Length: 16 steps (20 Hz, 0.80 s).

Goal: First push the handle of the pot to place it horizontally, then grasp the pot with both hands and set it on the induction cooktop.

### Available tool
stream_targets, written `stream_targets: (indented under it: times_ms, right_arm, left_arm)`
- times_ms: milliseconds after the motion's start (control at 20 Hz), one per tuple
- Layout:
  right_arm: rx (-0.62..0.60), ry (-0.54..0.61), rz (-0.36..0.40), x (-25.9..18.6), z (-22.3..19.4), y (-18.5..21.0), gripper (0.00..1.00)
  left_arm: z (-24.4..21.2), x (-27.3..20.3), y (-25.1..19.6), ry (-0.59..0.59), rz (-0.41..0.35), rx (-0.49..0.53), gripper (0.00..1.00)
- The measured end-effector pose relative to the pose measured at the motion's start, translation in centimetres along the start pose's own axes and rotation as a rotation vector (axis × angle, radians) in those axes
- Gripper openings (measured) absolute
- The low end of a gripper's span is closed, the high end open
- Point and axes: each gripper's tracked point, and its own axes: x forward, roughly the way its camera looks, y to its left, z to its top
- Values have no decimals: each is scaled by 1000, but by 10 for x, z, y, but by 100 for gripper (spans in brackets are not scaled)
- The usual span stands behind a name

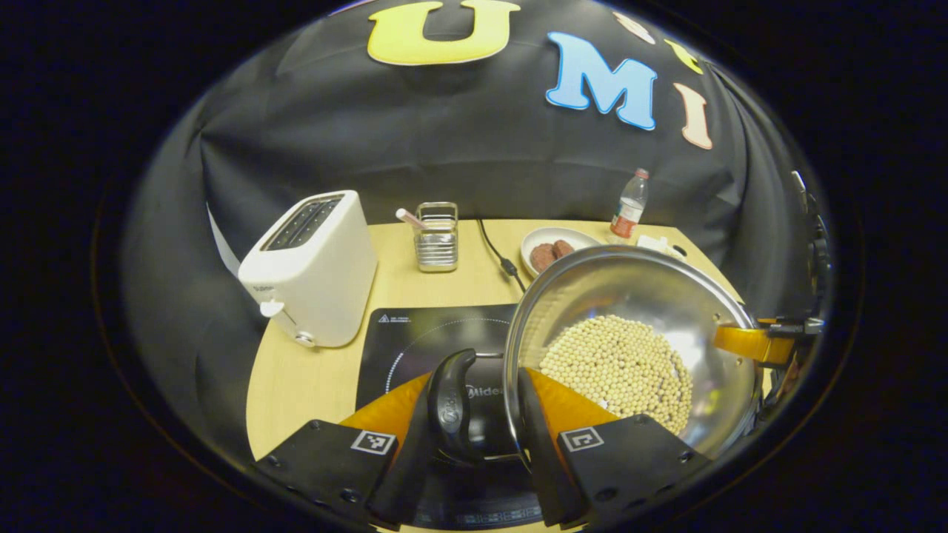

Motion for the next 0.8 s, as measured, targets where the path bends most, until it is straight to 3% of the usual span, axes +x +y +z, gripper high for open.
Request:
stream_targets:
  times_ms: [50, 750, 800]
  right_arm:
    - [-4, 3, 2, 3, -1, 4, 57]
    - [-25, 19, 39, 32, -3, 67, 57]
    - [-27, 16, 40, 33, -2, 71, 57]
  left_arm:
    - [-1, 1, 6, 2, 3, -2, 63]
    - [-2, 4, 74, 11, 60, -8, 66]
    - [0, 4, 78, 12, 62, -8, 63]
